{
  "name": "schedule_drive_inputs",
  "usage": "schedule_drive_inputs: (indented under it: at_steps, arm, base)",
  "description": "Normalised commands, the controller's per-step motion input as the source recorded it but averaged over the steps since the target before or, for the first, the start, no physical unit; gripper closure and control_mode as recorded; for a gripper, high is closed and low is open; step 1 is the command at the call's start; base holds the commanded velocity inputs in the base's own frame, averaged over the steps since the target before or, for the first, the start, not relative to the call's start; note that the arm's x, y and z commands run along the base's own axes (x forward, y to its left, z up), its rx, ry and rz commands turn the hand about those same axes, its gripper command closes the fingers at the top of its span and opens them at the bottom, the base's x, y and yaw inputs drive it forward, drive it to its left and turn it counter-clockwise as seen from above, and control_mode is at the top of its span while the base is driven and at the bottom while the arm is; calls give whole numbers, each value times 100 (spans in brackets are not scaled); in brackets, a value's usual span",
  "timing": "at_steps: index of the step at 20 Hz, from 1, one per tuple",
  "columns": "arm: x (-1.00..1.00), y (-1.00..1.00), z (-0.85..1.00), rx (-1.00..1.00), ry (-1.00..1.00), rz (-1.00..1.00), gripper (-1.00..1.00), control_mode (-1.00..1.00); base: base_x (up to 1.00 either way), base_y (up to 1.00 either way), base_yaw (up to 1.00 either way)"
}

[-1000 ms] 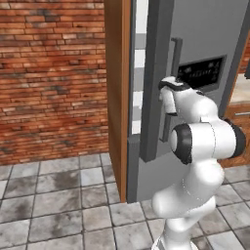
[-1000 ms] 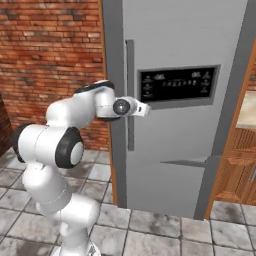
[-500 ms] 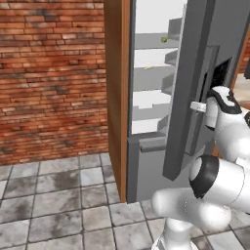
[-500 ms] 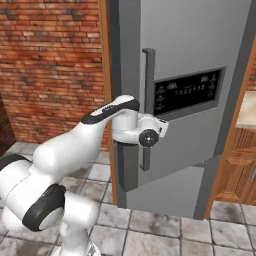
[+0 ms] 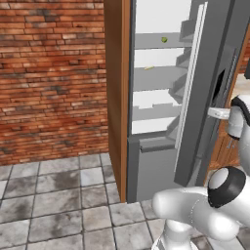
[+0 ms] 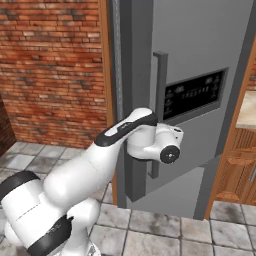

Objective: Take the lemon wedge from the fridge and place it on the plate with fish on the dining counter.

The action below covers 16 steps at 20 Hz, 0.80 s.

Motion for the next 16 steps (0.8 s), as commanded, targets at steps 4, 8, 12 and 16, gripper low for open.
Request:
schedule_drive_inputs:
  at_steps: [4, 8, 12, 16]
  arm:
    - [-94, 71, 100, 0, 15, -18, -100, -100]
    - [-59, 0, 41, 0, 5, -12, -100, -100]
    - [-13, 0, 1, 0, -2, 0, -100, -100]
    - [-100, -2, 46, 0, -15, -16, -100, -100]
  base:
    - [0, 0, 0]
    - [0, 0, 0]
    - [0, 0, 0]
    - [0, 0, 0]
